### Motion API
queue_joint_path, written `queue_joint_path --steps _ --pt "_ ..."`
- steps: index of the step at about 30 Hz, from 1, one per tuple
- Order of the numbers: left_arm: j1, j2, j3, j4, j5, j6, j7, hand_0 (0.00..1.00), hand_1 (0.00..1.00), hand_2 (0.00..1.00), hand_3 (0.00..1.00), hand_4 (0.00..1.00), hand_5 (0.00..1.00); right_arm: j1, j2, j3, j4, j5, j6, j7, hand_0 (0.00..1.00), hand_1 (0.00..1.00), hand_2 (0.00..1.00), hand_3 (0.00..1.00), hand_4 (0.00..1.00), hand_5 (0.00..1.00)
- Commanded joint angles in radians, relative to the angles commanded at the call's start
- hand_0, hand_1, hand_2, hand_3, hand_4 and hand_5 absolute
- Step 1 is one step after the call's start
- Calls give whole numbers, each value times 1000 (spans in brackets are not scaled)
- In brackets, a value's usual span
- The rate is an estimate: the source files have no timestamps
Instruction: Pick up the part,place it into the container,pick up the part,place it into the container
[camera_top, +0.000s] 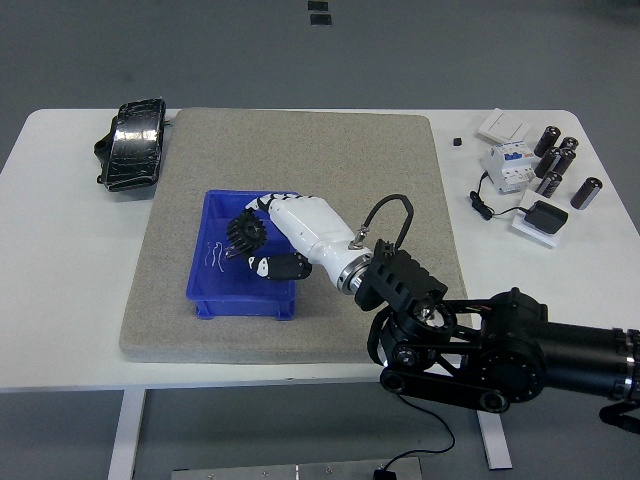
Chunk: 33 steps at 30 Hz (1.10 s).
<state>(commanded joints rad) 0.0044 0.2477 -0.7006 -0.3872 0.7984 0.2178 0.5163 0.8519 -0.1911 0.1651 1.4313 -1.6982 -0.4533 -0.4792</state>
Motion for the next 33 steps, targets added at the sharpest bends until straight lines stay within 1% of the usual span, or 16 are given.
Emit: queue_joint_path --steps 5,6,10,13,16,17,18,21,23,24,29,30,33 --pt "0 -1 0 0 0 -2 1 680 665 589 552 616 369 -2 -1 8 -5 9 29 14 752 824 861 858 628 360" --pt "0 -1 0 0 1 -2 1 680 666 589 551 615 367 -2 -1 10 -5 9 33 18 757 848 882 887 834 446" --pt "1 -1 -1 -1 1 -1 2 680 666 589 551 615 367 -4 -4 18 -3 5 37 28 757 848 882 887 834 446" --pt "1 -2 0 -1 0 0 2 680 665 589 551 616 368 -10 -18 46 8 3 28 33 762 836 870 876 850 459" --pt "1 -3 2 -1 -2 0 0 680 665 589 551 616 368 -25 -46 105 25 27 1 45 762 836 870 876 850 459" --pt "1 -4 3 0 -5 1 -1 680 665 590 551 615 366 -32 -61 134 26 25 -10 44 699 778 826 847 832 460" --pt "1 -4 4 0 -6 1 -1 680 665 590 551 615 366 -37 -73 156 20 22 -13 40 699 778 826 847 832 460" --pt "2 -4 6 -1 -9 2 -2 680 665 590 551 615 366 -51 -113 211 -11 14 -9 27 699 778 826 847 832 460" --pt "3 -4 7 -1 -11 3 -2 680 665 590 551 615 366 -63 -137 229 -33 12 -2 21 699 778 826 847 832 460" --pt "3 -4 8 -1 -13 4 -3 680 665 589 550 613 366 -71 -149 232 -43 9 3 18 607 719 787 832 817 449" --pt "4 -6 16 0 -24 6 -8 680 665 589 550 613 366 -119 -191 218 -68 -3 22 10 607 719 787 832 817 449" --pt "4 -7 18 0 -27 7 -10 680 665 589 549 613 365 -131 -199 211 -70 -3 28 9 478 641 757 808 803 438" --pt "3 -8 21 1 -33 7 -13 680 665 589 549 613 365 -157 -214 191 -72 -4 41 6 478 641 757 808 803 438"
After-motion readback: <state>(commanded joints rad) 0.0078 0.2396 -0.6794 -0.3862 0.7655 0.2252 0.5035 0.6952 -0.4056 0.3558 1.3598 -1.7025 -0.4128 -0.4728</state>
